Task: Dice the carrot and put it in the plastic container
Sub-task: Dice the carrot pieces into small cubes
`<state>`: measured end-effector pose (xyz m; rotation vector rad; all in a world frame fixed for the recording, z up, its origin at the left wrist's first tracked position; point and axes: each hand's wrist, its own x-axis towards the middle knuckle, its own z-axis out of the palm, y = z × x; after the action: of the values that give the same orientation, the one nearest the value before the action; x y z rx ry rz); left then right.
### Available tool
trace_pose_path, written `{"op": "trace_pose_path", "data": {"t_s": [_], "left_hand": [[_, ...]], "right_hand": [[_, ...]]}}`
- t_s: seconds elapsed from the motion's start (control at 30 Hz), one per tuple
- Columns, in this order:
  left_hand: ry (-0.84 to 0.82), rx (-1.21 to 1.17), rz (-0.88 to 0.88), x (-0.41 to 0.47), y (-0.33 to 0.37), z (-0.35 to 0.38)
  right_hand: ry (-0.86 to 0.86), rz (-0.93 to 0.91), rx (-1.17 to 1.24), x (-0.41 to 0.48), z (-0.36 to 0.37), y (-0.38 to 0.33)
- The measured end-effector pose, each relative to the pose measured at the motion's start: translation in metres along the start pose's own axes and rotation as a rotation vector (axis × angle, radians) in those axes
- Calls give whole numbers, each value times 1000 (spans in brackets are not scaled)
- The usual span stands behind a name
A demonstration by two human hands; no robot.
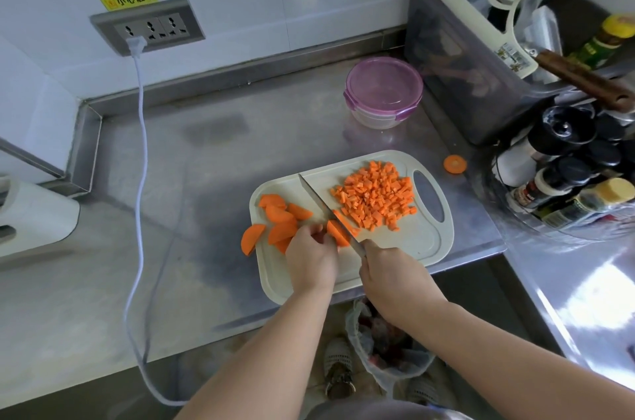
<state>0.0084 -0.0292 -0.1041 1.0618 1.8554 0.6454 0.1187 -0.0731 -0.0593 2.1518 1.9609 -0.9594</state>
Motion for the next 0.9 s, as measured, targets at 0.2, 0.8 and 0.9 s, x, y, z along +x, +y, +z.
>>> {"op": "trace_pose_path", "data": {"t_s": [0.2,0.8,0.9], "left_hand": [[113,-48,195,-5,11,-29],[-224,62,-49,5,15,-23],[-212,52,-33,6,14,-22]], "right_hand": [[78,-60,-113,1,-3,6],[20,-6,63,-2,0,-2],[17,6,67,-1,1,-4]]}}
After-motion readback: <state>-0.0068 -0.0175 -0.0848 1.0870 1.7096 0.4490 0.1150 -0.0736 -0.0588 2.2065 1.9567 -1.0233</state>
